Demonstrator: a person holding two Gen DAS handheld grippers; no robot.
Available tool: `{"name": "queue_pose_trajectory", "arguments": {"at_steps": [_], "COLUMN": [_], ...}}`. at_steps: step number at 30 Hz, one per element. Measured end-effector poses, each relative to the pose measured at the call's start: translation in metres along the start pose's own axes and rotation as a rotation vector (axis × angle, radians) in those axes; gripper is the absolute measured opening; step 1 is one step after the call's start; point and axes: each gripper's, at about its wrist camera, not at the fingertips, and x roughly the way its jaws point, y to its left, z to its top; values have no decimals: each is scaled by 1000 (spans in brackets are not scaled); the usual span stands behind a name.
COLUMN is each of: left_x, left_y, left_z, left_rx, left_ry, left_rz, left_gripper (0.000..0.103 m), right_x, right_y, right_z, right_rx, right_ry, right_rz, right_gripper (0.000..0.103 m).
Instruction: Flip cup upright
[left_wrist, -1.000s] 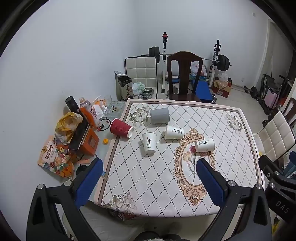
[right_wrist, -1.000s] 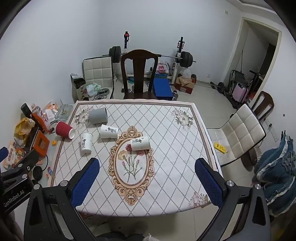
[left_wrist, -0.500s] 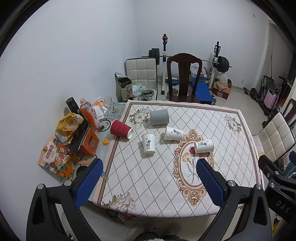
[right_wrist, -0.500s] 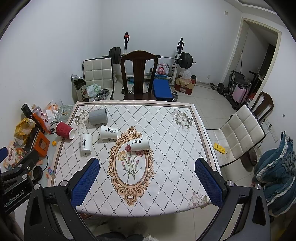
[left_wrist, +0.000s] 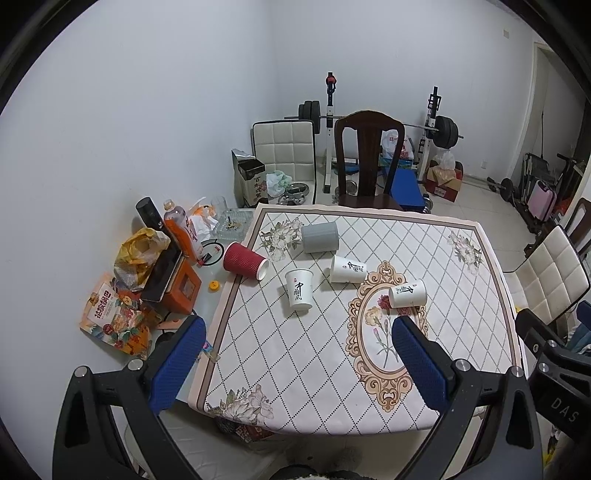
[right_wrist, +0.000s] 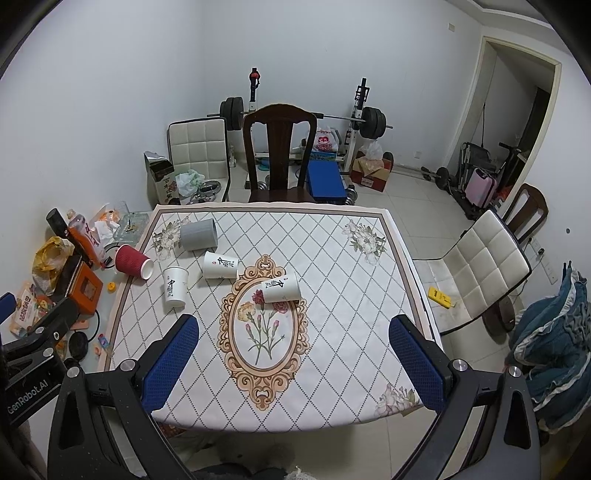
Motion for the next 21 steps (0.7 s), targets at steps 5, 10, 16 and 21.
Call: {"name": "queue_pose_trajectory", "arguments": {"at_steps": [5,10,16,21], "left_x": [-2,-4,-4,-6], "left_y": [0,2,2,4], "left_z": [1,2,1,0], "left_rx": [0,-1,-2,-4], "left_ry": [-3,-7,-7,-10], "left_rz": [0,-2,0,-1], "left_gripper": [103,103,103,103], "right_x": [-6,-7,-7,-8], "right_y": [3,3,3,4], "right_z": [1,1,1,2], "right_rx": [-4,-2,-2,-2], "right_ry": [-3,-3,-4,-3], "right_rz": [2,2,3,4], "right_gripper": [103,103,103,103]}}
